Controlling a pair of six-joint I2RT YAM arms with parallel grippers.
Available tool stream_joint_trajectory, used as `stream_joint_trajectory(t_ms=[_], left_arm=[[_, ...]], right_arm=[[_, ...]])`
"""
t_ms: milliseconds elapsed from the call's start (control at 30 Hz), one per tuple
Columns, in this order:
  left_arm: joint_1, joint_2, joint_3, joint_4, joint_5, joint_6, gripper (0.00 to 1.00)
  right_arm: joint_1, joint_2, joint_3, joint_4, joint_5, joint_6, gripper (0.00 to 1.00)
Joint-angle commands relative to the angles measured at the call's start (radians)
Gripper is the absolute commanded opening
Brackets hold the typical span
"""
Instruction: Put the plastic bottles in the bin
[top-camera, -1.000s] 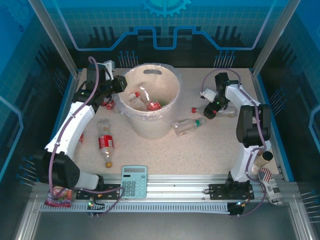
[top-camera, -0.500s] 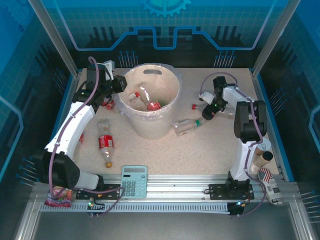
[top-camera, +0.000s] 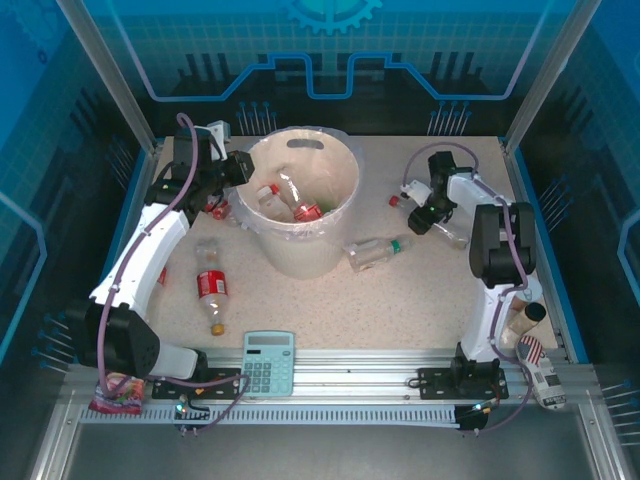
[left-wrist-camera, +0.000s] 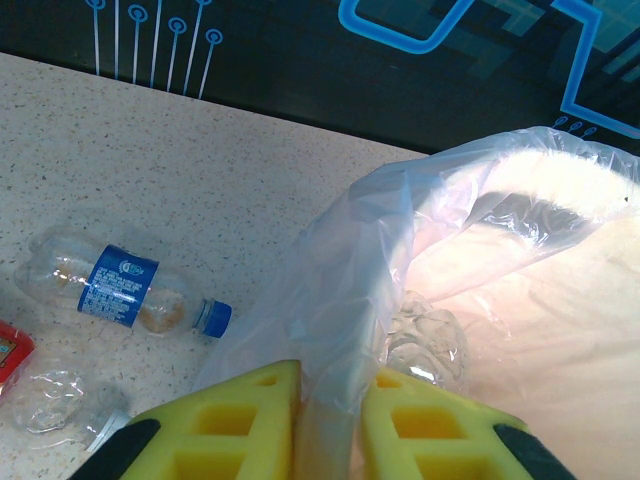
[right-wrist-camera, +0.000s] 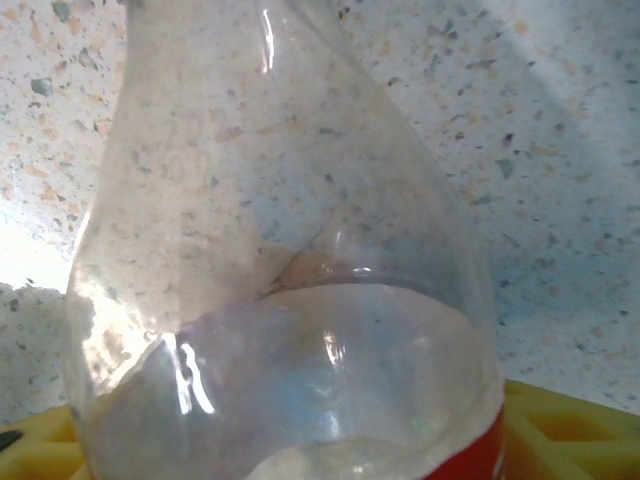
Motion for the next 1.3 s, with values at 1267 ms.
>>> stream_joint_trajectory(t_ms=[1267], left_arm=[[-0.027,0.007,-0.022,-0.049,0.036,0.023,0.2]], right_arm=[[0.521,-0.682,0.068,0.543,-0.001,0.529,0.5]])
